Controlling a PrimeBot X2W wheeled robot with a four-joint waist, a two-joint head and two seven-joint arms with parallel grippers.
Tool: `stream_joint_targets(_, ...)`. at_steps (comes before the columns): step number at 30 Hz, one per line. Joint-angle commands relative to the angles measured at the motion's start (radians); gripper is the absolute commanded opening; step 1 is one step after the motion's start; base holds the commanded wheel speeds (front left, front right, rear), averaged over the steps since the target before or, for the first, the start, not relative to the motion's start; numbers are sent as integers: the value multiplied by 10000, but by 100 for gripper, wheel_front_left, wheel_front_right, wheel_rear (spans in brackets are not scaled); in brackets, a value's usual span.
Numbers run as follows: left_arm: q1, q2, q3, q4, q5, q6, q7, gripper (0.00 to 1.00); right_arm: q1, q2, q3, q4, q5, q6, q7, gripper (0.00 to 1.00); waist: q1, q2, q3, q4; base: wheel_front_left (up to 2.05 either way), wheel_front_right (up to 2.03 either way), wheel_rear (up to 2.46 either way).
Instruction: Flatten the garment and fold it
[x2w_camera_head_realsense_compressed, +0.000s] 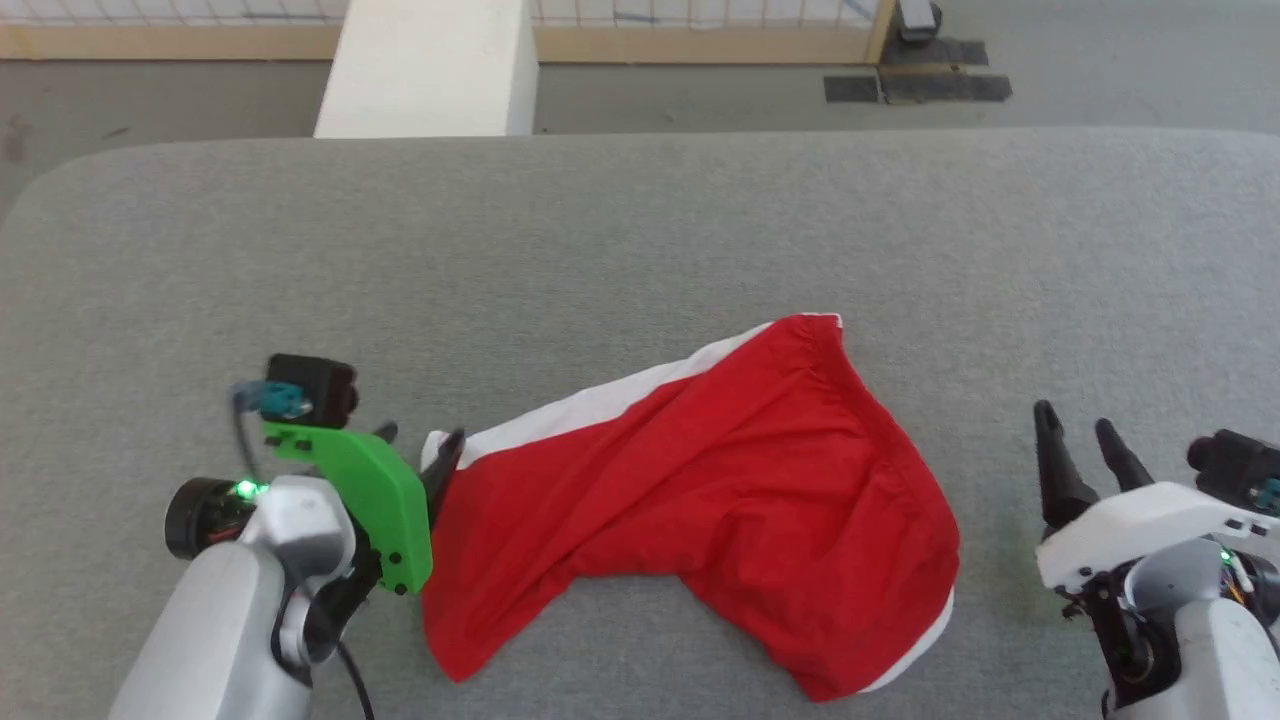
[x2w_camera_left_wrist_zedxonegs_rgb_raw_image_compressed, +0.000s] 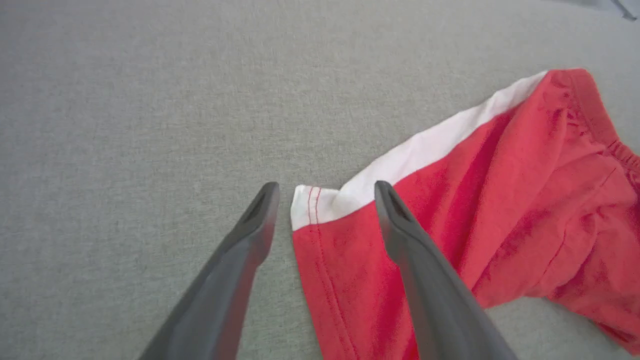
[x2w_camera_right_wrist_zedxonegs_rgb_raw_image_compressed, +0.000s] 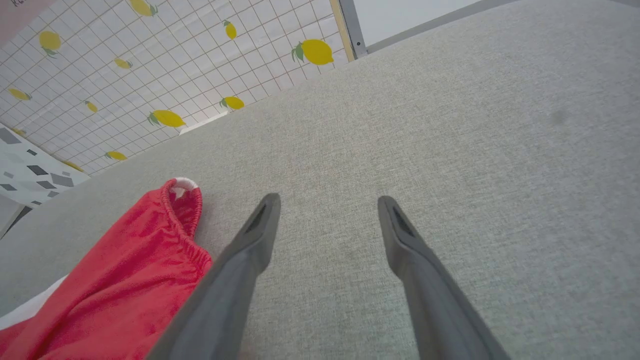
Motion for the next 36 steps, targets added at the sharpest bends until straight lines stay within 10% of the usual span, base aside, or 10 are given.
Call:
stream_joint_targets(1, -323, 135, -149, 444, 105, -144, 337, 100, -197, -3, 73, 10, 81, -13, -77, 100, 0, 0, 273, -307, 0, 0, 0)
stream_joint_targets(13, -1145, 92, -152, 2488, 131, 8, 287, 100, -325, -3, 5, 266, 109, -13, -389, 100, 0, 0, 626, -739, 0, 0, 0)
stream_joint_targets(14, -1171, 63, -149, 2554, 101, -21, 224, 47, -328, -3, -8, 273, 101, -13, -393, 100, 0, 0, 634, -725, 0, 0, 0)
stream_joint_targets(16, -1225, -15, -141, 2647, 39, -72, 58, 0, -352, -3, -19, 290, 74, -13, -384, 100, 0, 0, 633, -676, 0, 0, 0)
stream_joint_targets(27, -1214, -484, 248, 2529, -510, -190, -1135, 0, -946, -3, 603, -218, -483, -13, 262, 100, 0, 0, 543, -385, 0, 0, 0)
stream_joint_targets(36, -685, -865, 462, 1431, -845, -34, -1811, 0, -3276, -3, 2555, -100, -1718, -13, 3496, 100, 0, 0, 951, 81, 0, 0, 0)
